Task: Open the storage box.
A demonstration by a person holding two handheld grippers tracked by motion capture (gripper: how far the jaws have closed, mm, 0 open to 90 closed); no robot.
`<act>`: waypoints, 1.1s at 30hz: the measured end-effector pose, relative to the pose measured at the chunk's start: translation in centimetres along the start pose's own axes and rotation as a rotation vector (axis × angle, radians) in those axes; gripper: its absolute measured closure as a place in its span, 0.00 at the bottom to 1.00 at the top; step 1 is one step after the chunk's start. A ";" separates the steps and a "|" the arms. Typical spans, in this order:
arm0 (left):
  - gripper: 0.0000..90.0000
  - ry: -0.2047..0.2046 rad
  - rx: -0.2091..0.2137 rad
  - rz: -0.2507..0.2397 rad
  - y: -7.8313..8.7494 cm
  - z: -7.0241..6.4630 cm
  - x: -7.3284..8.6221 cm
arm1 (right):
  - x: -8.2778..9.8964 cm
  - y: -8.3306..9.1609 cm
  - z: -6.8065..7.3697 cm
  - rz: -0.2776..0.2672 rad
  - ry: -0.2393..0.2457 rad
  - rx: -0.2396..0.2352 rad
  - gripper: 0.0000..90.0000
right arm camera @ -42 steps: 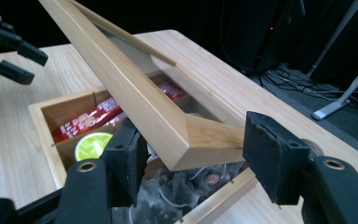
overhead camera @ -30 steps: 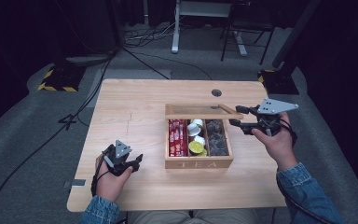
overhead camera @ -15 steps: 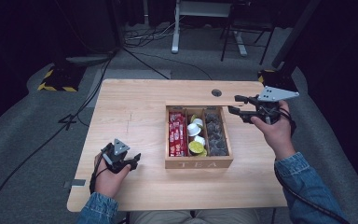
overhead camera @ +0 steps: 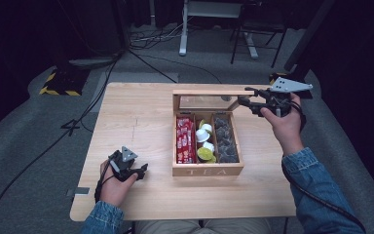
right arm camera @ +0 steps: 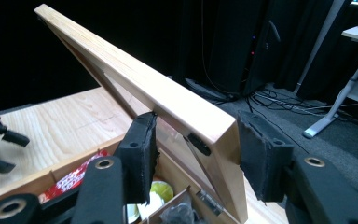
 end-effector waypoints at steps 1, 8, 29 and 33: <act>0.38 -0.001 0.002 0.003 -0.1 0.0 0.0 | -0.1 -0.1 -0.2 -0.001 -0.004 0.001 0.55; 0.37 -0.012 0.002 0.023 -0.3 -0.2 0.2 | -1.0 -1.1 -1.7 -0.010 -0.027 0.013 0.56; 0.37 -0.025 0.003 0.012 -0.1 -0.6 0.0 | -2.4 -4.1 -5.6 -0.031 -0.125 0.047 0.58; 0.37 -0.026 0.003 0.009 -0.1 -0.7 0.0 | -2.4 -4.7 -6.4 -0.032 -0.157 0.049 0.58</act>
Point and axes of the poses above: each handheld gripper's, and its own axes: y roughly backward along the jaws, x roughly out of its underside, z roughly to its left, the point moved 6 cm from there along -y, roughly forward along the jaws, and after that the axes turned 4 degrees about y, right-handed, at the moved point
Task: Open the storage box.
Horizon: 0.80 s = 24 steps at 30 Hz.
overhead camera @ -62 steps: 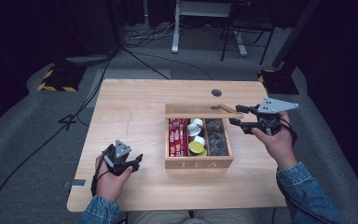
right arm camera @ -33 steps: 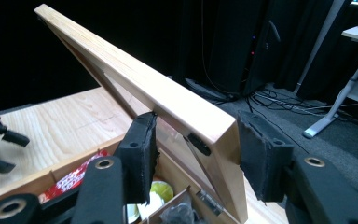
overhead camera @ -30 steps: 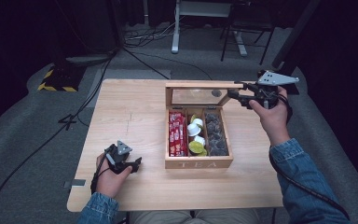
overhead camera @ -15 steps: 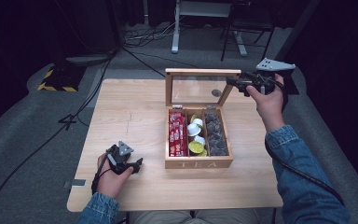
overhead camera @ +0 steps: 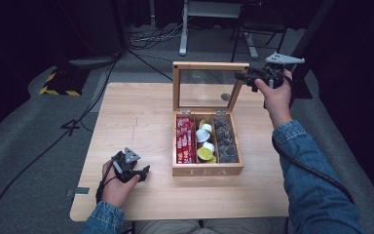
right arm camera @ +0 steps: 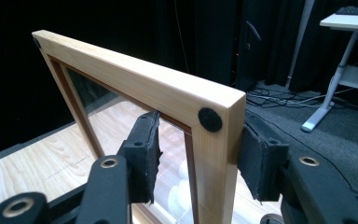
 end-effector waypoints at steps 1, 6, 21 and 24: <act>0.37 -0.002 -0.001 0.001 0.0 0.0 0.0 | 0.0 -0.2 -0.2 0.002 -0.003 0.003 0.58; 0.37 0.000 0.002 0.000 0.0 0.0 0.0 | -0.4 -1.0 -1.1 0.012 -0.013 0.018 0.58; 0.37 -0.038 0.027 0.010 -0.3 -0.6 0.0 | -0.4 -3.7 -3.2 0.020 -0.089 0.022 0.49; 0.37 -0.056 0.039 0.011 -0.5 -0.9 0.0 | -0.3 -4.3 -3.4 0.026 -0.092 0.031 0.43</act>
Point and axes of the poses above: each handheld gripper's, and its own axes: y roughly backward along the jaws, x roughly out of its underside, z roughly to its left, the point moved 6 cm from there along -y, roughly forward along the jaws, and after that the axes turned 4 degrees about y, right-handed, at the moved point
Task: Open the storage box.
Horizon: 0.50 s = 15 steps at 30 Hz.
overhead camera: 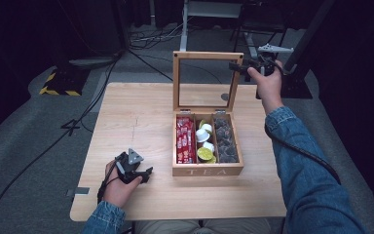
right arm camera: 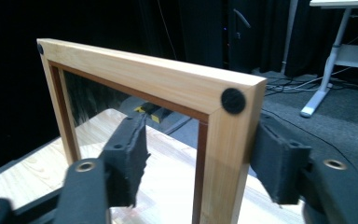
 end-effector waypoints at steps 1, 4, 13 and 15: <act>0.37 -0.008 0.003 0.003 0.0 0.0 0.0 | 0.0 -0.2 0.0 0.005 0.004 0.006 0.41; 0.37 -0.010 0.000 -0.003 -0.1 -0.1 0.0 | 0.1 -0.7 -0.2 0.011 0.009 0.021 0.38; 0.37 -0.012 -0.005 -0.004 0.1 0.0 0.0 | 0.5 -1.8 -1.0 0.045 0.017 0.050 0.35; 0.37 -0.012 -0.004 -0.004 0.1 0.0 0.0 | 0.5 -2.0 -1.1 0.053 0.015 0.054 0.35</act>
Point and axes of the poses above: each handheld gripper's, and its own axes: y roughly backward along the jaws, x roughly out of its underside, z roughly to its left, the point moved 6 cm from there along -y, roughly forward along the jaws, and after that the axes turned 4 degrees about y, right-handed, at the moved point
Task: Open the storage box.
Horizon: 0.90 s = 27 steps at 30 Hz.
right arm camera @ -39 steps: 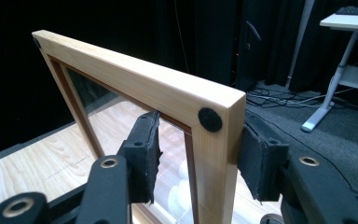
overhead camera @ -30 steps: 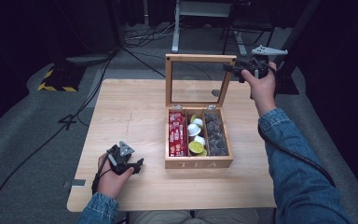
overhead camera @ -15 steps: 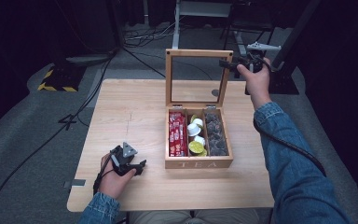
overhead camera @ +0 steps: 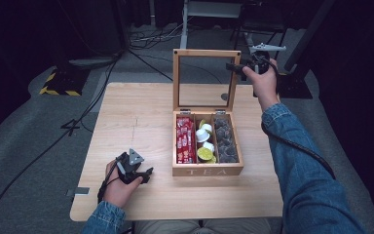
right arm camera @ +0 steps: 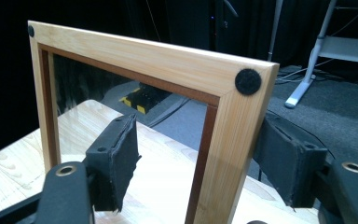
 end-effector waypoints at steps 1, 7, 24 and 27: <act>0.37 0.001 0.001 0.000 0.0 0.0 0.0 | 0.0 -0.1 -0.1 0.004 0.004 0.005 0.35; 0.37 0.005 0.000 0.003 0.0 0.0 0.0 | 0.3 0.2 -0.5 0.026 0.009 0.026 0.36; 0.37 0.042 0.012 -0.035 -0.3 0.2 -1.1 | 0.2 3.8 1.3 -0.003 0.030 -0.003 0.35; 0.37 0.037 0.013 -0.036 -0.4 0.1 -1.3 | 0.2 4.7 2.1 -0.007 0.031 -0.021 0.36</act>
Point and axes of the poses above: each handheld gripper's, and its own axes: y roughly backward along the jaws, x roughly out of its underside, z roughly to its left, the point moved 6 cm from there along -y, roughly forward along the jaws, and after that the axes turned 4 degrees about y, right-handed, at the moved point
